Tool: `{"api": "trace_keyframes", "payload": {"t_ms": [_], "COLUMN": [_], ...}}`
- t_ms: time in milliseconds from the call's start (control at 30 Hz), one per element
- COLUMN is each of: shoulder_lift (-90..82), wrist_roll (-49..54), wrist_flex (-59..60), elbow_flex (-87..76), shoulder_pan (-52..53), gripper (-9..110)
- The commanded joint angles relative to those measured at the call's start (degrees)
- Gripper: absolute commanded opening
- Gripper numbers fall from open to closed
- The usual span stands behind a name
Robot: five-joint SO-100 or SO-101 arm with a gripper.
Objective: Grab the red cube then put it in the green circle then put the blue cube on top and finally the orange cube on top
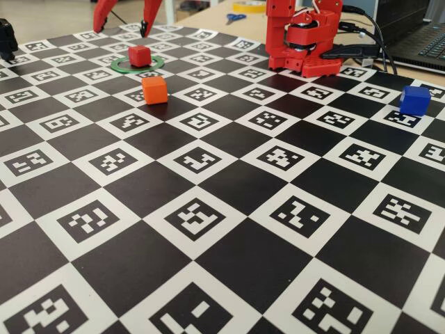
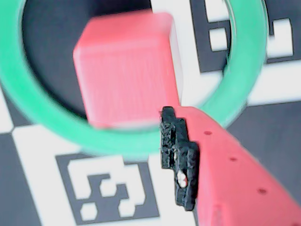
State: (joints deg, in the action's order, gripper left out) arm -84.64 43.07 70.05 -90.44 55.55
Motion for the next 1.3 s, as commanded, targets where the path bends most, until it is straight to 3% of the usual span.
{"api": "trace_keyframes", "payload": {"t_ms": [0, 333, 1267], "shoulder_lift": [-8.35, -12.39, -22.32], "wrist_roll": [-5.80, -23.91, -43.24], "wrist_flex": [6.06, 21.53, 25.66], "elbow_flex": [7.65, 16.44, 12.13], "shoulder_pan": [-1.05, -6.42, -32.70], "gripper": [49, 49, 48]}}
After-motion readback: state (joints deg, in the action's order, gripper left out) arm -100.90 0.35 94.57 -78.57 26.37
